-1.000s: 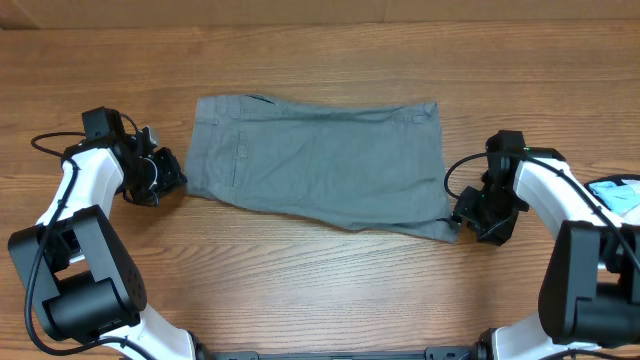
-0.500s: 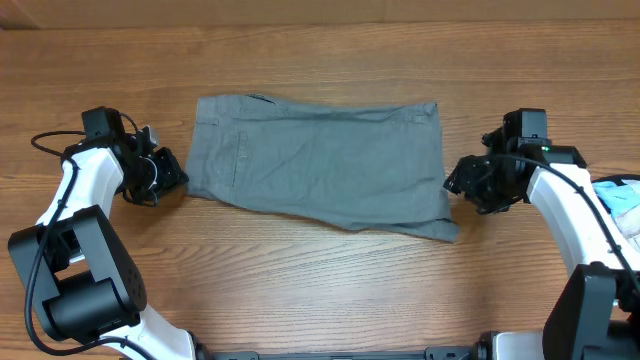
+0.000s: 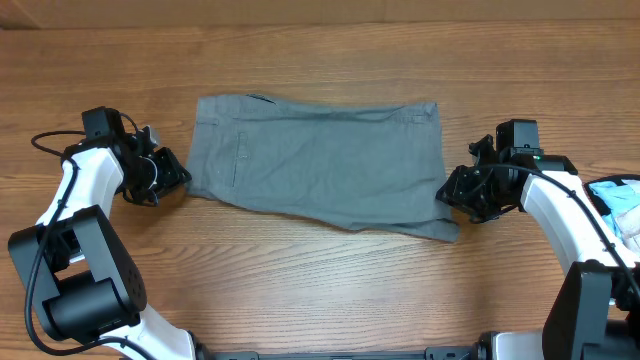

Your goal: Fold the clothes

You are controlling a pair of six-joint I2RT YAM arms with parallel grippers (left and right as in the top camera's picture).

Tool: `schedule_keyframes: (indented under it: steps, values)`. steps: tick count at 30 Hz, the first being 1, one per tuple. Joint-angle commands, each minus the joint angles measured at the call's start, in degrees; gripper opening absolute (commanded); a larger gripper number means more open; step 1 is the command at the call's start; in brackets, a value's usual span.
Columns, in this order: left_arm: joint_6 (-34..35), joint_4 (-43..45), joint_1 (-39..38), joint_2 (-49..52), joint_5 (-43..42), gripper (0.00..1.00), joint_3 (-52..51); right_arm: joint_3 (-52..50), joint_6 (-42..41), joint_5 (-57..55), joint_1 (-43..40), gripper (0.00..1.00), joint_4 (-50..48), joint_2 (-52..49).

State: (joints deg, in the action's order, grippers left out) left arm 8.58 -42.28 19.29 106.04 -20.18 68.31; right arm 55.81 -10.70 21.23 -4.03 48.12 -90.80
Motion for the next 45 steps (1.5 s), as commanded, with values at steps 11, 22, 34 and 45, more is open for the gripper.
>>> schedule_keyframes:
  steps: [11,22,34,45]
  values:
    - [-0.9,-0.8,0.5,0.7,-0.9,0.35,1.3,-2.8,0.6,1.6,-0.1,0.04,-1.7,0.9]
    - [-0.9,-1.0,0.5,0.7,-0.8,0.26,1.3,5.9,1.7,-4.3,-0.3,0.04,14.2,2.1]
    - [-0.9,-1.0,0.6,0.7,-0.2,0.25,1.3,-7.8,-7.1,-10.7,-0.3,0.04,1.9,1.6]
    - [-3.8,-3.4,0.6,0.7,-3.6,0.25,3.5,-0.7,-6.9,-11.2,-1.0,0.60,5.2,5.3]
